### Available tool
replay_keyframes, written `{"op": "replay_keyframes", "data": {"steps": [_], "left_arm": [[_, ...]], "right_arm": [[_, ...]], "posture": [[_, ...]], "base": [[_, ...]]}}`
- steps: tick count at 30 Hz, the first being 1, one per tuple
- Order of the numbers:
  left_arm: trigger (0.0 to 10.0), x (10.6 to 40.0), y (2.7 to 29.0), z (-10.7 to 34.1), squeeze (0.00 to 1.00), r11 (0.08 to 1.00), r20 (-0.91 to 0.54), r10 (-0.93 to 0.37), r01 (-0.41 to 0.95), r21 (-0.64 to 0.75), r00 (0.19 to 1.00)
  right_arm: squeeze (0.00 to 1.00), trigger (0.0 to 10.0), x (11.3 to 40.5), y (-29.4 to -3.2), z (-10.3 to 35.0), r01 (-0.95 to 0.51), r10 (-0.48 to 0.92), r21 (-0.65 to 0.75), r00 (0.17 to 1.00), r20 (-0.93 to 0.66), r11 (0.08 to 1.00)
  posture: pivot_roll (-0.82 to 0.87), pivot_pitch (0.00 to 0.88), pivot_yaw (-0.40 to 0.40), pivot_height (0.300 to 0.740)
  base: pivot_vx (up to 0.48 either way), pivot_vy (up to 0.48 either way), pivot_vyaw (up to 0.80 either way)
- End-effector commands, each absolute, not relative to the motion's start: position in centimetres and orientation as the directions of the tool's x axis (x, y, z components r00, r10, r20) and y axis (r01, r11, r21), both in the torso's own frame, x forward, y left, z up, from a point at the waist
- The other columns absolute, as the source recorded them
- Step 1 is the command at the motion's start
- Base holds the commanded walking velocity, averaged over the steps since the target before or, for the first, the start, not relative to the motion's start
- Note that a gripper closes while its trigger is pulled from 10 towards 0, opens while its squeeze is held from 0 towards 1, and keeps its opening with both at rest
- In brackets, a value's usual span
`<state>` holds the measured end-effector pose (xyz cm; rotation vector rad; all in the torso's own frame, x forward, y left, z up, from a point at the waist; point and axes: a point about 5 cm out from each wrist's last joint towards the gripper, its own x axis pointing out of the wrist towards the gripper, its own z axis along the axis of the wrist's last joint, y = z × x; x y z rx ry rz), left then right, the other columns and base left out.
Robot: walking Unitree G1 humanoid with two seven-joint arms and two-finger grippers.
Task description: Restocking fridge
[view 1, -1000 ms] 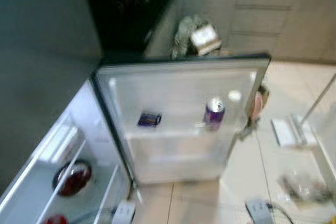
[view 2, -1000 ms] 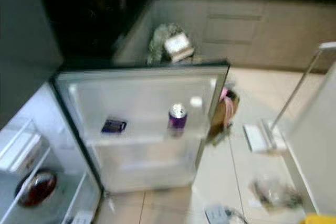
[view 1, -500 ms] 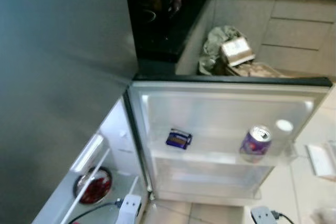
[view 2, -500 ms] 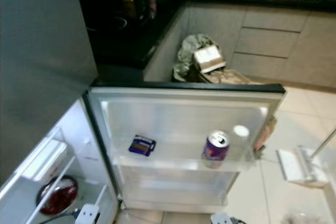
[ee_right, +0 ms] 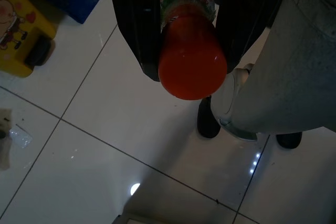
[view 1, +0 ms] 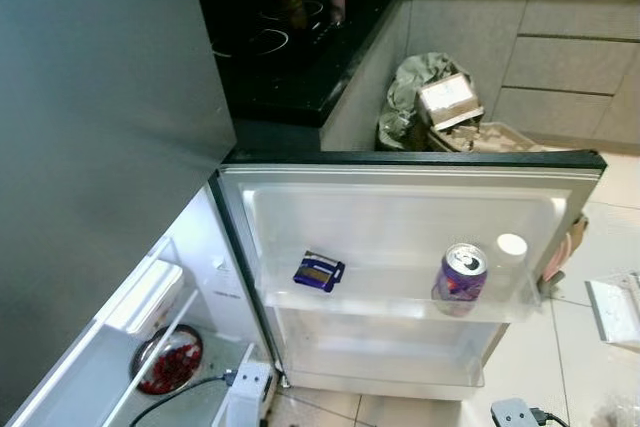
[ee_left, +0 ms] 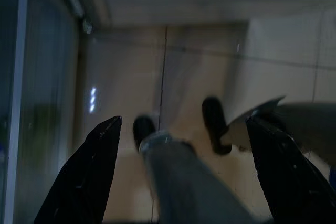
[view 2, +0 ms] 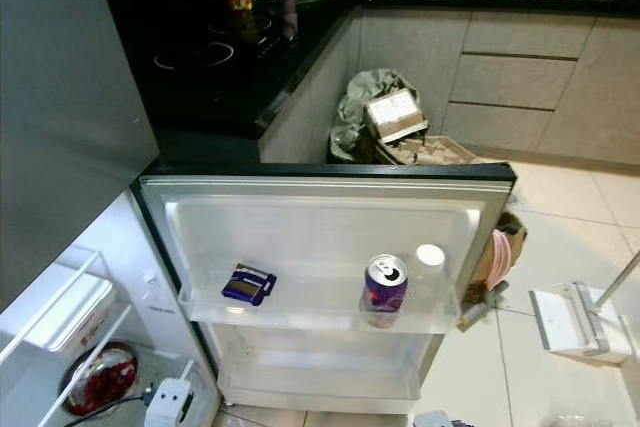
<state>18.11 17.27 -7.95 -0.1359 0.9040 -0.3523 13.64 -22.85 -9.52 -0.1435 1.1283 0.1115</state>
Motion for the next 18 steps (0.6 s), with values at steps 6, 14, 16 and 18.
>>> {"op": "replay_keyframes", "data": {"steps": [6,14,16,18], "left_arm": [[10.0,21.0,19.1,-5.5,0.0,0.907,-0.616,-0.42,0.331,-0.261,0.666],[10.0,21.6,22.7,-3.6,0.0,0.883,-0.552,-0.45,0.443,-0.156,0.702],[10.0,21.4,23.2,-3.3,0.0,0.872,-0.541,-0.47,0.463,-0.16,0.698],[10.0,21.2,24.4,-2.5,0.0,0.84,-0.491,-0.534,0.495,-0.221,0.688]], "right_arm": [[0.0,10.0,15.5,-22.8,-8.5,-0.221,0.137,0.029,0.492,-0.86,0.975],[0.0,10.0,16.5,-24.8,-7.2,-0.304,0.213,0.056,0.515,-0.83,0.951],[0.0,10.0,16.4,-25.2,-7.0,-0.314,0.219,0.057,0.51,-0.832,0.948],[0.0,10.0,16.9,-25.9,-6.4,-0.321,0.242,0.074,0.524,-0.816,0.944]], "posture": [[-0.07,0.0,0.006,0.74],[-0.07,0.0,0.008,0.74],[-0.07,0.0,0.008,0.74],[-0.07,0.0,0.009,0.74]], "base": [[0.0,0.0,0.0],[0.0,0.0,0.0],[0.0,0.0,0.0],[0.0,0.0,0.0]]}}
